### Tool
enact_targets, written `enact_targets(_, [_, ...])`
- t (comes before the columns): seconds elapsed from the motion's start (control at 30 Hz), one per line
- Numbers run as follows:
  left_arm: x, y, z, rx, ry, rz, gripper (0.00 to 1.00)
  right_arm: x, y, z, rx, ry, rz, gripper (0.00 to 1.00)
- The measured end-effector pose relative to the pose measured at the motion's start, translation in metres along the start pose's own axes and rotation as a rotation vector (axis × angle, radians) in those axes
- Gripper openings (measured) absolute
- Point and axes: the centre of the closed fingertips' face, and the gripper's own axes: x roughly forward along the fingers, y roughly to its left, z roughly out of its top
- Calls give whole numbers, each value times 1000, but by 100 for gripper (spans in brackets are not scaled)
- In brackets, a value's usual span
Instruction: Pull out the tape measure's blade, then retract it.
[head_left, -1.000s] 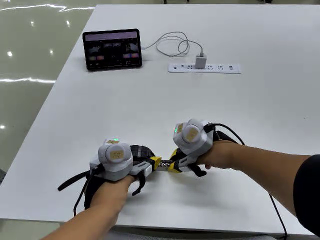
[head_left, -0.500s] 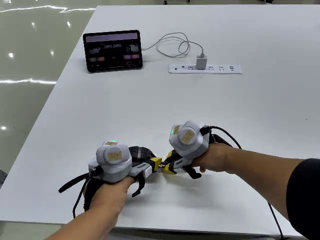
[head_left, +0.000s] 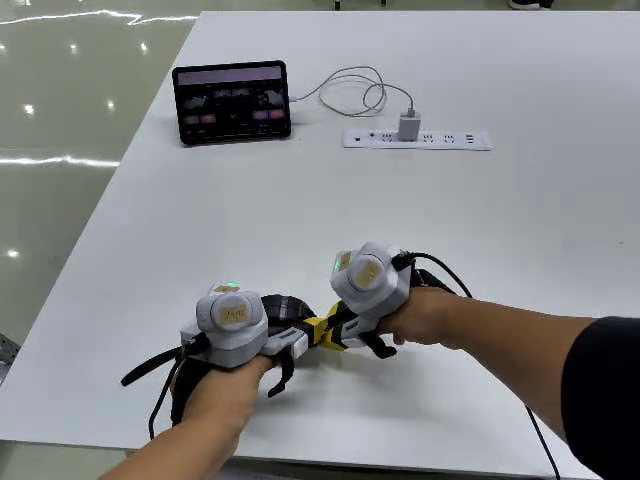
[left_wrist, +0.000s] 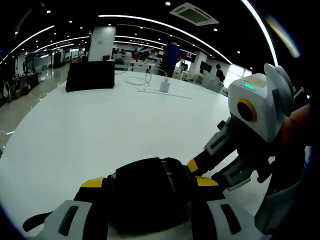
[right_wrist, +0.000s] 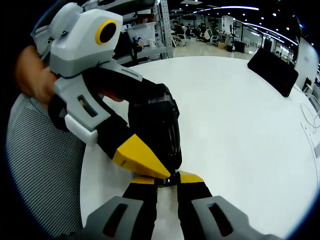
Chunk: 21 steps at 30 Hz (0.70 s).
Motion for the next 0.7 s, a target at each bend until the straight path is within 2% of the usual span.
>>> enact_targets(0.17, [0,1,0,1,-2,1,63,-2,0,-1,-14,-12,-1,10])
enact_targets(0.27, [0,1,0,-5,-1,-1,63,-3,1,0,-56,-21,-12,11])
enact_targets(0.5, [-1,2,0,-11,-4,2,63,-4,1,-1,-41,-23,-17,12])
enact_targets(0.7, [0,2,0,-13,-6,5,63,-4,2,-5,-76,-27,-42,12])
